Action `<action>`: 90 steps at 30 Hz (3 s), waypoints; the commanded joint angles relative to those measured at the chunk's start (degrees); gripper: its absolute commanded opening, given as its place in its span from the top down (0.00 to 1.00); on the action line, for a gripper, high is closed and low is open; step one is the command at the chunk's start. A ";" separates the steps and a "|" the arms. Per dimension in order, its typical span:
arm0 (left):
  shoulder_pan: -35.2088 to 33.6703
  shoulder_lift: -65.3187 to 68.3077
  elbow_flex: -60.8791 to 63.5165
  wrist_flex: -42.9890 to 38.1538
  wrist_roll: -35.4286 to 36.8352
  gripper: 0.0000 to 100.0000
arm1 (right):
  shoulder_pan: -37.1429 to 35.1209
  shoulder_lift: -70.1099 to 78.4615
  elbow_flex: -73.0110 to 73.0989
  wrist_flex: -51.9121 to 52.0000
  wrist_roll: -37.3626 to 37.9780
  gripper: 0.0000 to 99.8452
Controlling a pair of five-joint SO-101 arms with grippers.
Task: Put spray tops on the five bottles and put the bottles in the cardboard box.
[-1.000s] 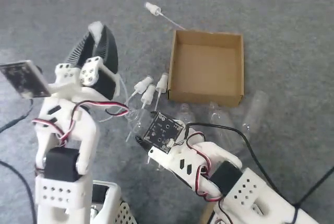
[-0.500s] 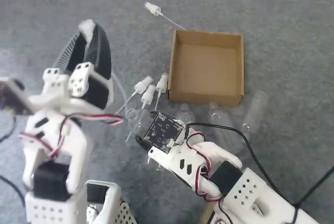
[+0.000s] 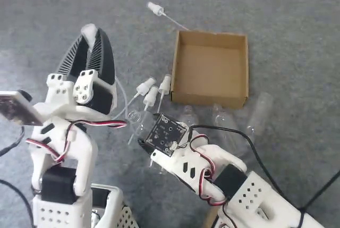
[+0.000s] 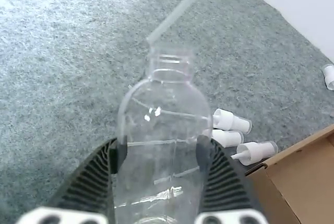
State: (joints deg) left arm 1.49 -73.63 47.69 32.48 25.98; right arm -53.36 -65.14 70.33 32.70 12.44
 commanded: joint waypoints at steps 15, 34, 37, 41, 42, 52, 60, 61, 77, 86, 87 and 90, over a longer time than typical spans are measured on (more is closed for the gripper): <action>4.92 -1.05 7.60 2.46 -0.53 0.99 | 0.57 -2.24 -0.35 0.13 0.44 0.99; 14.24 -0.97 22.73 1.58 -6.07 0.99 | 10.51 -2.68 -0.53 -3.30 -5.10 0.99; 14.33 -0.97 22.99 1.67 -6.07 0.99 | 10.51 -2.86 -0.62 -3.12 -5.10 0.99; 14.33 -0.70 23.08 1.67 -6.07 0.99 | 11.47 -7.25 -0.09 -3.03 -5.45 0.99; 14.33 -0.70 23.08 1.67 -6.07 0.99 | 12.26 -9.01 0.62 -3.30 -5.54 0.99; 14.33 -0.97 23.08 1.67 -5.80 0.99 | 14.11 -20.88 7.03 -4.53 -5.45 0.99; 19.69 -1.05 22.81 4.57 -5.80 0.99 | 14.11 -20.88 8.35 -6.29 -5.45 0.99; 20.22 -1.05 22.73 4.66 -5.98 0.99 | 14.11 -20.88 8.35 -6.29 -5.45 0.99; 20.13 -1.05 18.86 8.88 -12.92 0.84 | 14.11 -20.97 8.44 -5.85 -5.10 0.99; 14.24 -1.14 13.49 10.29 -16.70 0.75 | 14.37 -20.97 8.44 -5.85 -5.10 0.99; 13.45 -1.14 13.32 10.29 -16.70 0.75 | 14.37 -20.97 8.44 -5.85 -5.10 0.99; 12.48 -1.14 13.23 10.29 -16.70 0.75 | 14.46 -20.97 8.44 -5.85 -5.10 0.99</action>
State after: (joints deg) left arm 15.21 -73.89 64.22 42.51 9.54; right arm -39.65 -84.31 80.26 28.84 7.43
